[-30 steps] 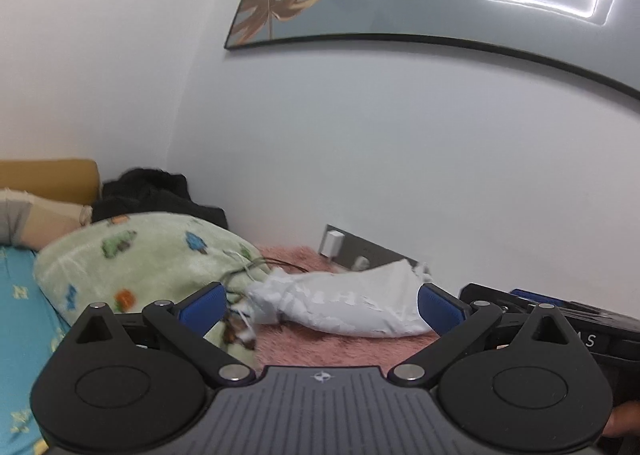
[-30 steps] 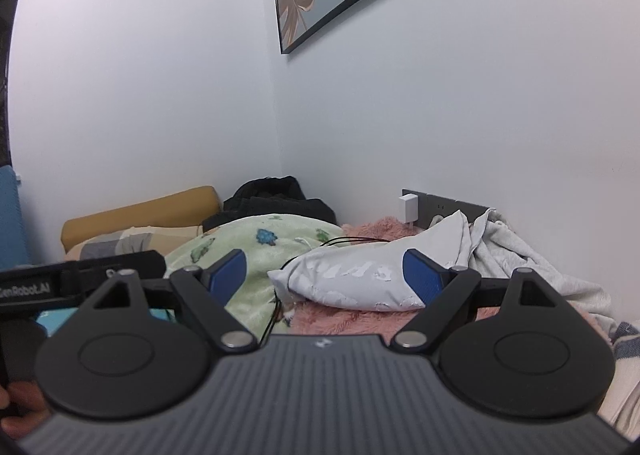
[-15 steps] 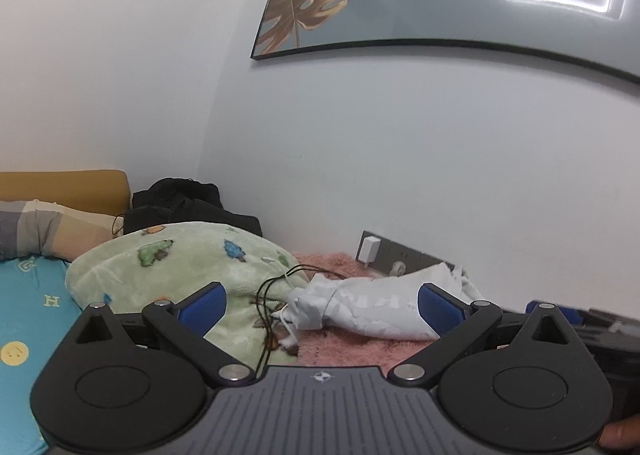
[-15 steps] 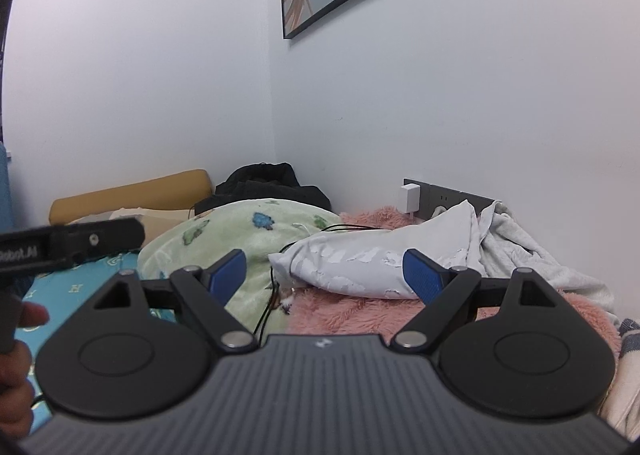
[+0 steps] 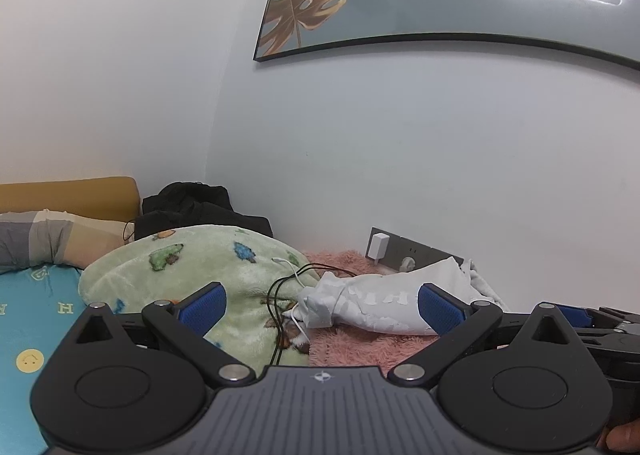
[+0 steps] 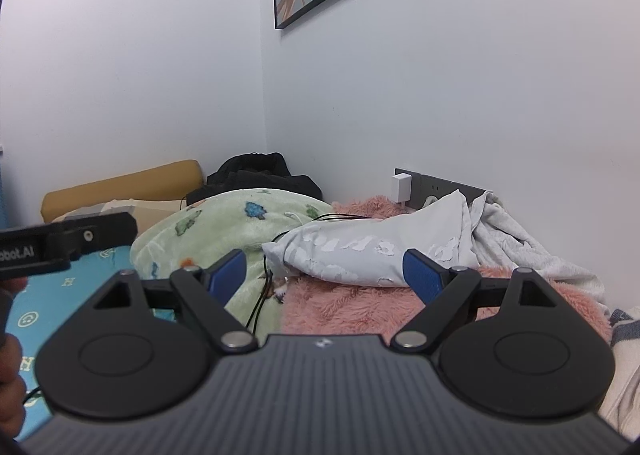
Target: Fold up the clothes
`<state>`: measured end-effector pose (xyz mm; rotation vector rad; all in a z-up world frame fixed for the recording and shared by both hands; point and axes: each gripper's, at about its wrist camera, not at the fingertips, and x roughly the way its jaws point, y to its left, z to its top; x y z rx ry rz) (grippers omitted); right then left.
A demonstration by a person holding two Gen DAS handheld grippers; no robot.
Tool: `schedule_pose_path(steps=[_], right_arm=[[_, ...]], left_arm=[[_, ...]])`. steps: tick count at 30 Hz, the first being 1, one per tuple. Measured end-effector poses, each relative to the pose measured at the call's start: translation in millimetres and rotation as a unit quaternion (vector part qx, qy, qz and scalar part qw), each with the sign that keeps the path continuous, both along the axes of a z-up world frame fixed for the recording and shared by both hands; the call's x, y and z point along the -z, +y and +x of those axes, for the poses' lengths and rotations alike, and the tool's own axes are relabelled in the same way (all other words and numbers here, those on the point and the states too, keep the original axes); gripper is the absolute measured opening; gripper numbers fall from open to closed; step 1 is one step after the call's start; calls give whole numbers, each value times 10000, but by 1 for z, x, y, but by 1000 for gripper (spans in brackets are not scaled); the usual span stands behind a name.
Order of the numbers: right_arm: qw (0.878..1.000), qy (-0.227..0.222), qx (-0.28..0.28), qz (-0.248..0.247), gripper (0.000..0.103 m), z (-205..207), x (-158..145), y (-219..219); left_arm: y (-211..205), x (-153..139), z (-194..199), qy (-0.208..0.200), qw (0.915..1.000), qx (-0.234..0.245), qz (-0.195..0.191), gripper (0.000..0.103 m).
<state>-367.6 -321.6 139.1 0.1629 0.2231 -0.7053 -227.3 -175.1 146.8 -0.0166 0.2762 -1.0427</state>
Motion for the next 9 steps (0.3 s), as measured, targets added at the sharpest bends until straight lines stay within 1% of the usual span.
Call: schedule_pose_path(steps=[3, 9], right_arm=[[10000, 12, -16, 23, 87, -1, 0, 1], [10000, 15, -23, 71, 87, -1, 2, 5]], left_arm=[[0, -1, 0, 24, 10000, -79, -20, 103], [-1, -3, -6, -179, 9997, -137, 115, 103]])
